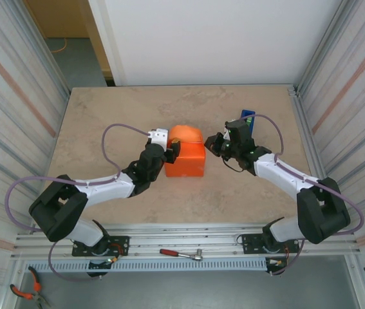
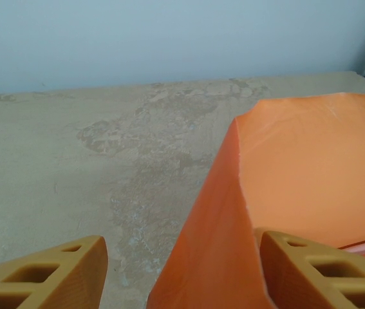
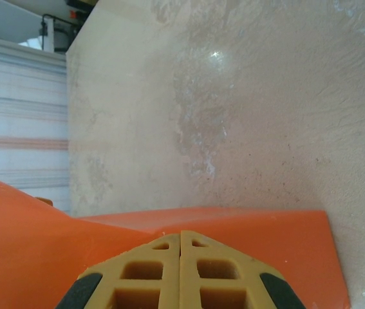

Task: Wrap the gift box in paper
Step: Fold the seventh fold of the wrapping paper on the gift box.

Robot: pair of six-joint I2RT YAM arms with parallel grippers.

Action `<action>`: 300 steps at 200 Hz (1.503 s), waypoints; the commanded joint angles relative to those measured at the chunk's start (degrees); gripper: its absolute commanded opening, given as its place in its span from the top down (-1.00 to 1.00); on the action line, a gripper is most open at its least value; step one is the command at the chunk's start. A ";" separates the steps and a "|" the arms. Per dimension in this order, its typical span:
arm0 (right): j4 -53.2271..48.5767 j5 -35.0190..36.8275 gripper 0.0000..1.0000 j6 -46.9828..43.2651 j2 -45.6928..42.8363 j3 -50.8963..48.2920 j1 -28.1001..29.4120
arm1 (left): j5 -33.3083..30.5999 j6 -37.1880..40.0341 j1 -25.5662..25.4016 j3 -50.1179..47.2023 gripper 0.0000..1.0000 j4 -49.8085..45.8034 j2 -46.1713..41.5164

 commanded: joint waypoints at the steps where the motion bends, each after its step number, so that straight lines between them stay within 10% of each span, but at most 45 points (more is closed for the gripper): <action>1: -1.28 1.46 1.00 -0.30 -2.91 2.18 0.84 | -1.56 0.83 -0.24 -1.57 -0.29 -3.76 1.03; 300: -12.56 1.54 1.00 -12.34 -0.17 4.02 9.00 | -1.80 0.29 -0.23 -1.94 -0.28 -3.72 0.30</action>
